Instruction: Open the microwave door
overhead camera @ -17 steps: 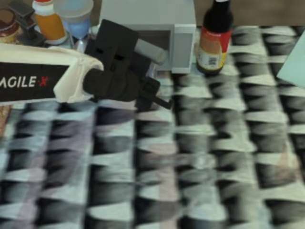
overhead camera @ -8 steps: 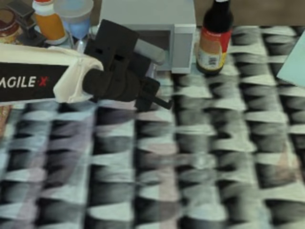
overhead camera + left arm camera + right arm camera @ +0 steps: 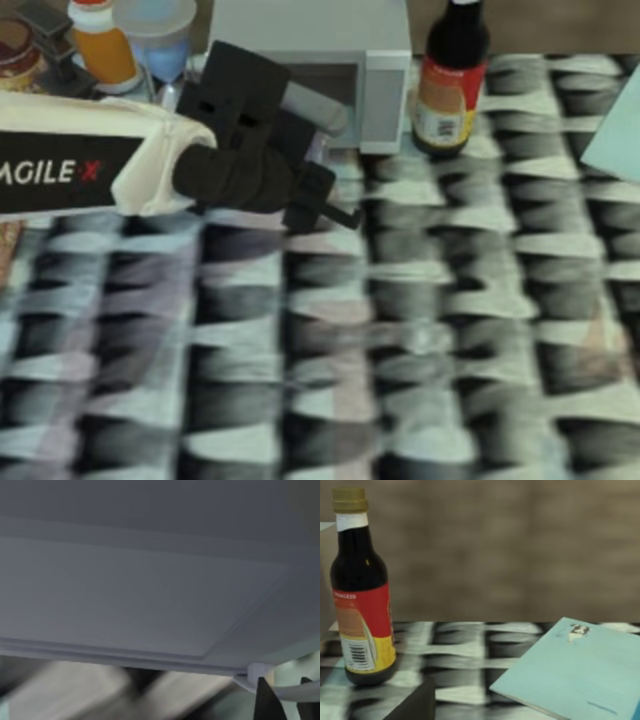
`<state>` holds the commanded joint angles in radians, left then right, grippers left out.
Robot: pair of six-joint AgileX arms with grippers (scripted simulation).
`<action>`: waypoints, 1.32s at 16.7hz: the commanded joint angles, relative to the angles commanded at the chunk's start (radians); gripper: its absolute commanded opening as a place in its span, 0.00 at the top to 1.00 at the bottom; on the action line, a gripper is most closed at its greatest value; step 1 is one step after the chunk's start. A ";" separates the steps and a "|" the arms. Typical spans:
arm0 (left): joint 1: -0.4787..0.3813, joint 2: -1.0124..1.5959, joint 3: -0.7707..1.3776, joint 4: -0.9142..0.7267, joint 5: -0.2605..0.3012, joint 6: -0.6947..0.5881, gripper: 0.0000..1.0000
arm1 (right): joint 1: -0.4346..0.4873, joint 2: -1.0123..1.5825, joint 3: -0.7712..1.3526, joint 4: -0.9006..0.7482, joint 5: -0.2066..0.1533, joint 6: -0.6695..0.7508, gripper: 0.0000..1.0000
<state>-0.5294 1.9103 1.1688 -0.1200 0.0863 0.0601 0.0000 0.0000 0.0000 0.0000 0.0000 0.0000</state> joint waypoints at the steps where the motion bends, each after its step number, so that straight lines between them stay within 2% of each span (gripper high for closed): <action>1: 0.000 0.000 0.000 0.000 0.000 0.000 1.00 | 0.000 0.000 0.000 0.000 0.000 0.000 0.00; 4: 0.000 0.000 0.000 0.000 0.000 0.000 1.00 | 0.000 0.000 0.000 0.000 0.000 0.000 0.00; 12: 0.022 -0.020 -0.026 0.000 0.047 0.056 1.00 | 0.000 0.000 0.000 0.000 0.000 0.000 0.00; 22: 0.022 -0.020 -0.026 0.000 0.047 0.056 1.00 | 0.000 0.000 0.000 0.000 0.000 0.000 0.00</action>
<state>-0.5070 1.8904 1.1424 -0.1198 0.1335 0.1157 0.0000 0.0000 0.0000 0.0000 0.0000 0.0000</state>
